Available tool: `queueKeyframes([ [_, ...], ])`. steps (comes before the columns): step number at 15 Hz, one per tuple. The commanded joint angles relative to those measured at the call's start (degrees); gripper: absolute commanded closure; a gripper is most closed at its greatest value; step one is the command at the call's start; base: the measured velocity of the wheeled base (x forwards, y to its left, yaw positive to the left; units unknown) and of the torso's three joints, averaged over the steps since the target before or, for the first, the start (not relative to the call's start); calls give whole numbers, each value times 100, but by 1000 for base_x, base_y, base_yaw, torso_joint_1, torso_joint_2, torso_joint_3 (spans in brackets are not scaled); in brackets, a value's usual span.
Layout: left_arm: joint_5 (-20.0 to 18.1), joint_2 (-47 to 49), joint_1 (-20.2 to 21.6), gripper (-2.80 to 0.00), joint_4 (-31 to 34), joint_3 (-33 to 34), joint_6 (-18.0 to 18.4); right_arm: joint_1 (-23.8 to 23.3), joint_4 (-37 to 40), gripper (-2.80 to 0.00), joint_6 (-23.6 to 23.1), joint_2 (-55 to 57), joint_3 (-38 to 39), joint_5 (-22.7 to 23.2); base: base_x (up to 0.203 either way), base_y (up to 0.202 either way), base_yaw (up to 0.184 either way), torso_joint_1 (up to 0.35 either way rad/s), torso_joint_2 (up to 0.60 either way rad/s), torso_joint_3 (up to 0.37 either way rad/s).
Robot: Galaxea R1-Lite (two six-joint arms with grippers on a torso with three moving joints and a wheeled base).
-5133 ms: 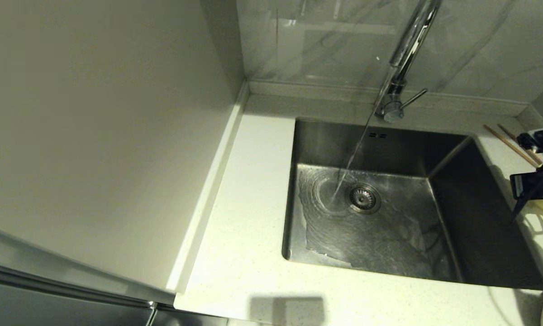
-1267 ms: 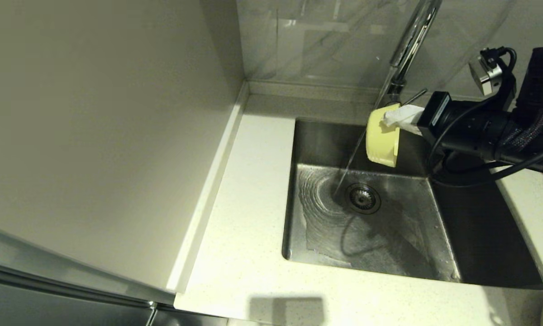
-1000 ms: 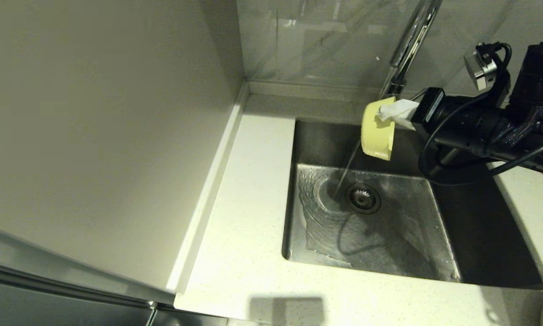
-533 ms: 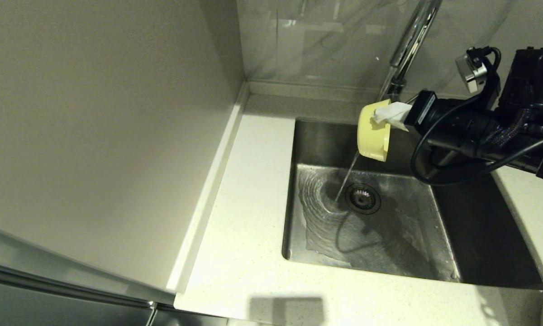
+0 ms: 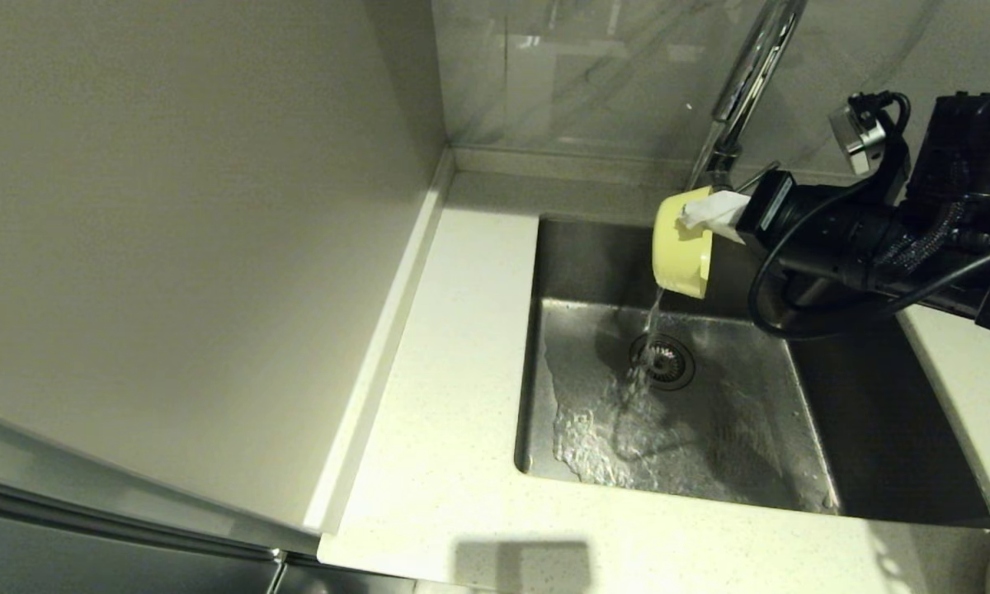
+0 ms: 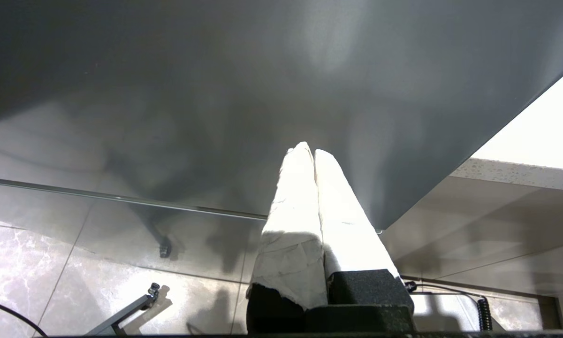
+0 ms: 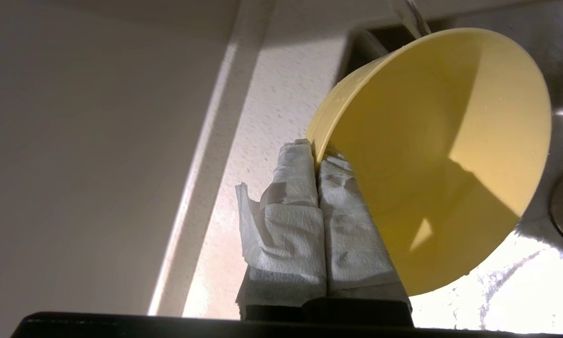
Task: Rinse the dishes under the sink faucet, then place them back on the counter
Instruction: Rinse the bowl
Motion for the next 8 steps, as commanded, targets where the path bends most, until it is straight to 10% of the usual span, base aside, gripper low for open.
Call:
queueKeyframes([
  [1, 4, -9, 0, 0, -4, 0, -3, -120, -8, 0, 23, -341, 354, 22, 0, 0, 0, 0, 0, 0],
  [8, 4, -9, 0, 0, -4, 0, -3, -1543, -9, 0, 114, -1210, 686, 26, 0, 0, 0, 0, 0, 0],
])
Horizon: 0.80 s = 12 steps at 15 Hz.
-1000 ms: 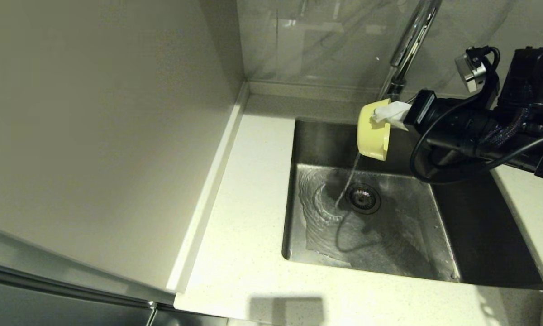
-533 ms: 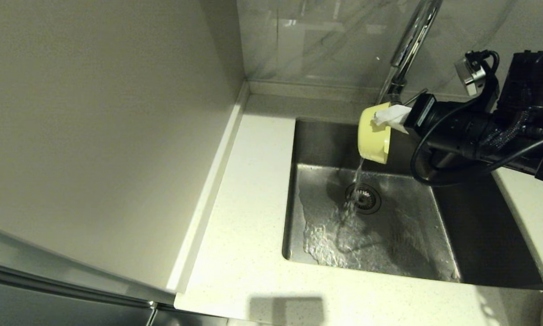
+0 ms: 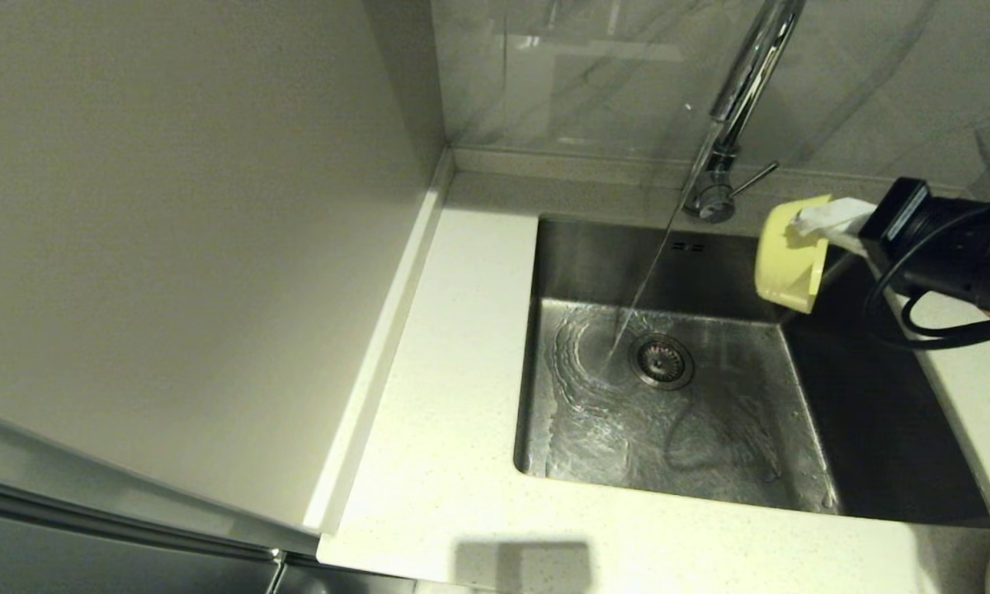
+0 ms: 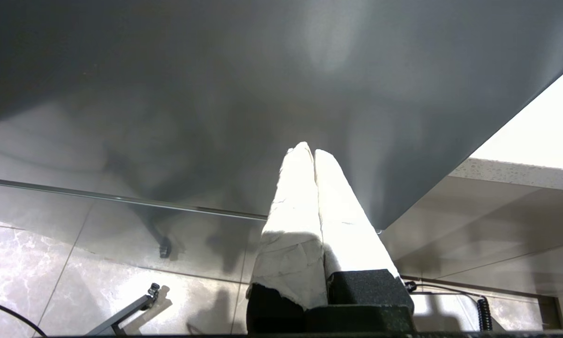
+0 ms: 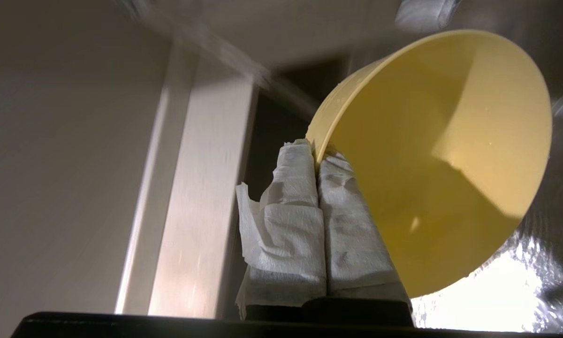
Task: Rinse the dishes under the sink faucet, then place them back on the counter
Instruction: Rinse the bowl
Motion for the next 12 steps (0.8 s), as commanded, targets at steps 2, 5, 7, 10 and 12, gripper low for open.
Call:
queueKeyframes([
  [2, 4, -9, 0, 0, -3, 0, -3, -425, 23, 0, 0, -391, -41, 4, 0, 0, 0, 0, 0, 0],
  [5, 4, -9, 0, 0, -3, 0, -3, -518, 36, 0, -581, -632, 1568, 6, 0, 0, 0, 0, 0, 0],
  [7, 4, -9, 0, 0, -3, 0, -3, -577, 24, 0, -856, -752, 2006, -19, 0, 0, 0, 0, 0, 0],
  [10, 4, -9, 0, 0, -3, 0, -3, -701, 24, 0, -1987, -1164, 2228, -195, 0, 0, 0, 0, 0, 0],
  [12, 4, -9, 0, 0, -3, 0, -3, -762, 196, 0, -2483, -1181, 1763, -415, 0, 0, 0, 0, 0, 0],
])
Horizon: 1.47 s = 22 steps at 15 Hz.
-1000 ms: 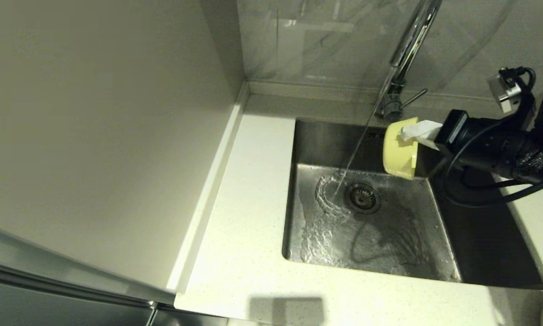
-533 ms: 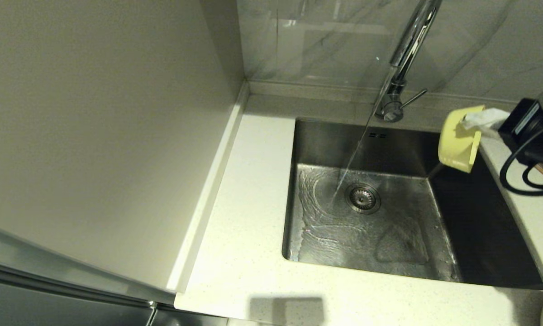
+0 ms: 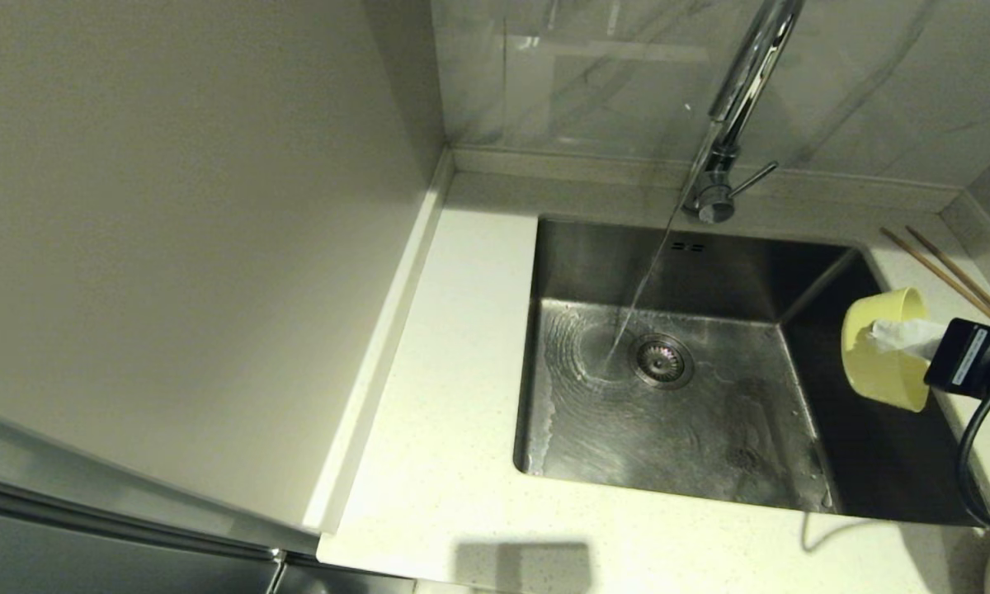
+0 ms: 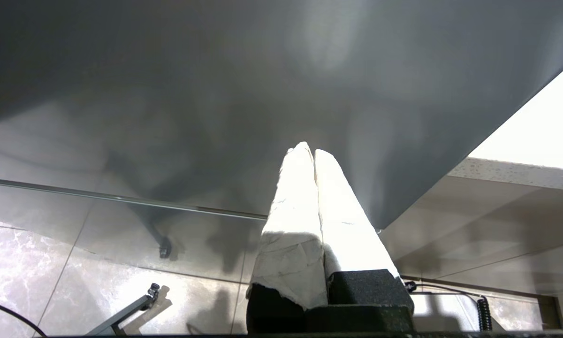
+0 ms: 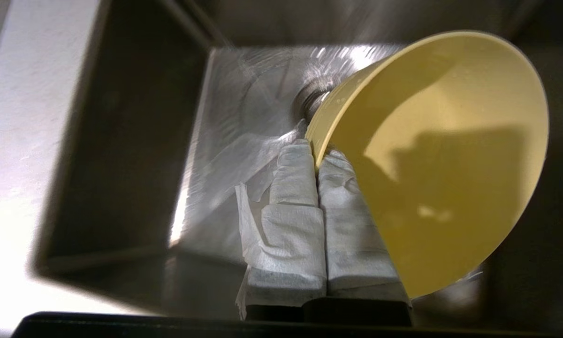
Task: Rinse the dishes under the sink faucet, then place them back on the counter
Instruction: Rinse the bowl, then place the bowl on the table
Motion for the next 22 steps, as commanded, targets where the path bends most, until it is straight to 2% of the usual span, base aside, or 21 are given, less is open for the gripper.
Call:
queueKeyframes([
  [1, 0, -9, 0, 0, -2, 0, -3, -99, 443, 0, -1052, -130, -352, -405, 0, 0, 0, 0, 0, 0],
  [2, 0, -9, 0, 0, -2, 0, -3, -183, 927, 0, -1734, -157, -364, -1062, 0, 0, 0, 0, 0, 0],
  [3, 0, -9, 0, 0, -2, 0, -3, -271, 1351, 0, -2043, -185, -385, -1830, 0, 0, 0, 0, 0, 0],
  [4, 0, -9, 0, 0, -2, 0, -3, -398, 1650, 0, -2265, -224, -418, -2332, 0, 0, 0, 0, 0, 0],
  [7, 0, -9, 0, 0, -2, 0, -3, -855, 1795, 0, -3336, -238, -409, -2847, 0, 0, 0, 0, 0, 0],
  [11, 0, -9, 0, 0, -2, 0, -3, -892, 1794, 0, -3742, -120, -395, -2962, 0, 0, 0, 0, 0, 0],
  [16, 0, -9, 0, 0, -2, 0, -3, -907, 1732, 0, -3761, 516, -471, -3198, 0, 0, 0, 0, 0, 0],
  [22, 0, -9, 0, 0, -2, 0, -3, -1133, 1246, 0, -3724, 1352, -541, -3306, 0, 0, 0, 0, 0, 0],
])
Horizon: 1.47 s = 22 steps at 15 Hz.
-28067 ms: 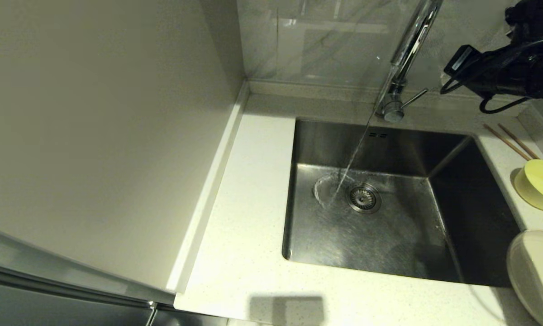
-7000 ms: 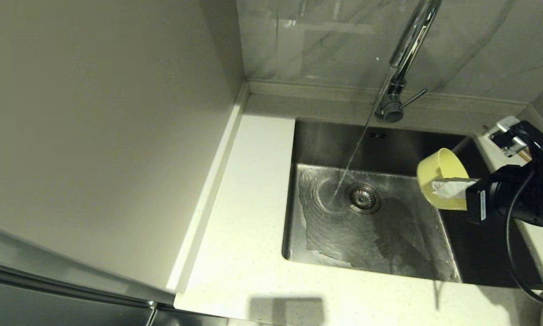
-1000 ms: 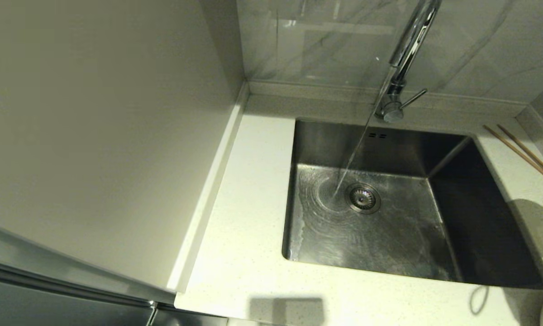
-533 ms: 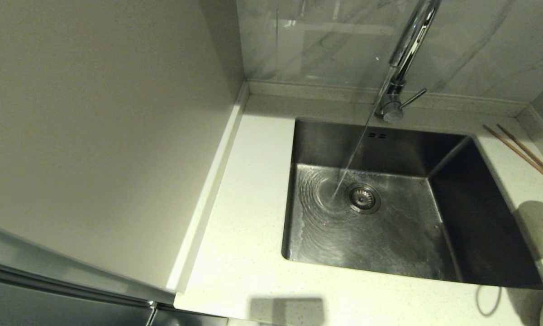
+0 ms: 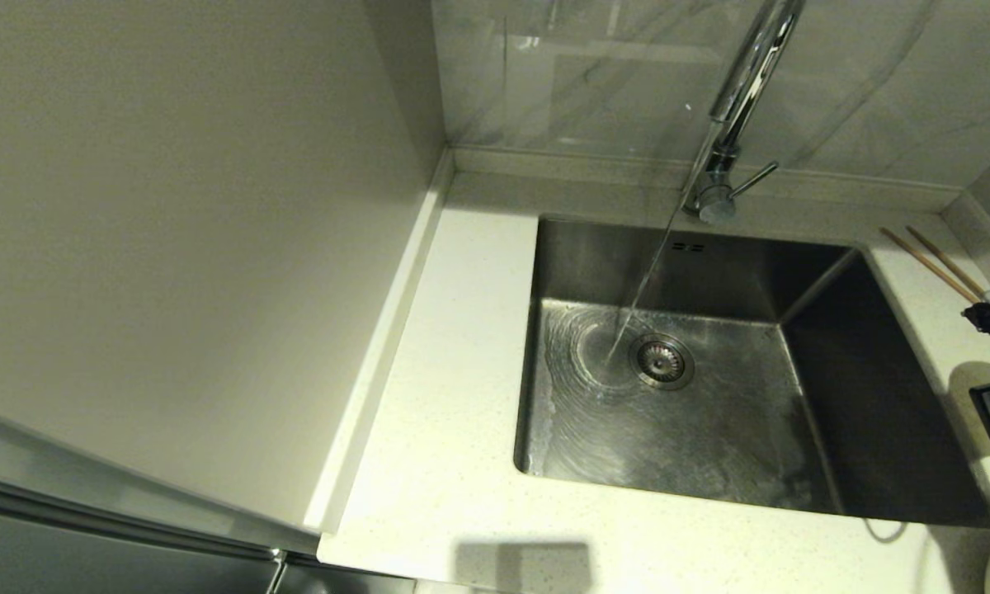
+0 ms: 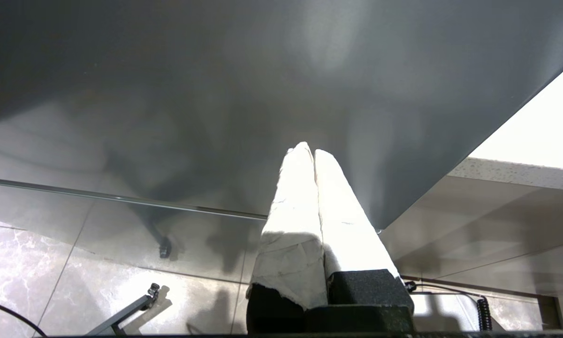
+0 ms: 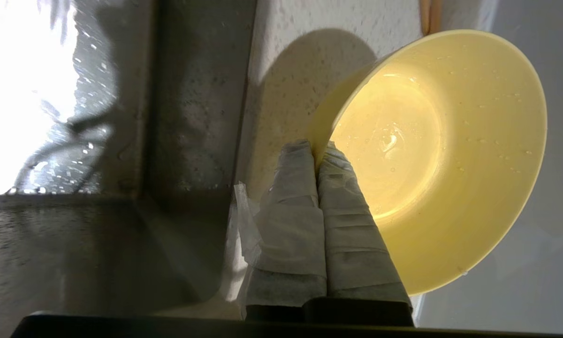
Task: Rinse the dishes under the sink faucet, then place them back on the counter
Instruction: Place the bowl on the table
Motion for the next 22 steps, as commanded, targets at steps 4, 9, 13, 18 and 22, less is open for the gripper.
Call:
queueKeyframes([
  [4, 3, -9, 1, 0, -2, 0, -3, -363, -174, 0, 16, 698, -162, -42, 0, 0, 0, 0, 0, 0],
  [9, 3, -9, 1, 0, -2, 0, -3, -401, -211, 0, 16, 821, -208, -169, 0, 0, 0, 0, 0, 0],
  [13, 3, -9, 1, 0, -2, 0, -3, -399, -203, -280, 16, 735, -266, -187, 0, 0, 0, 0, 0, 0],
  [18, 3, -9, 1, 0, -2, 0, -3, -398, -145, -280, 40, 192, -278, -173, 0, 0, 0, 0, 0, 0],
  [22, 3, -9, 1, 0, -2, 0, -3, -391, 433, -280, 201, -1016, -215, -158, 0, 0, 0, 0, 0, 0],
])
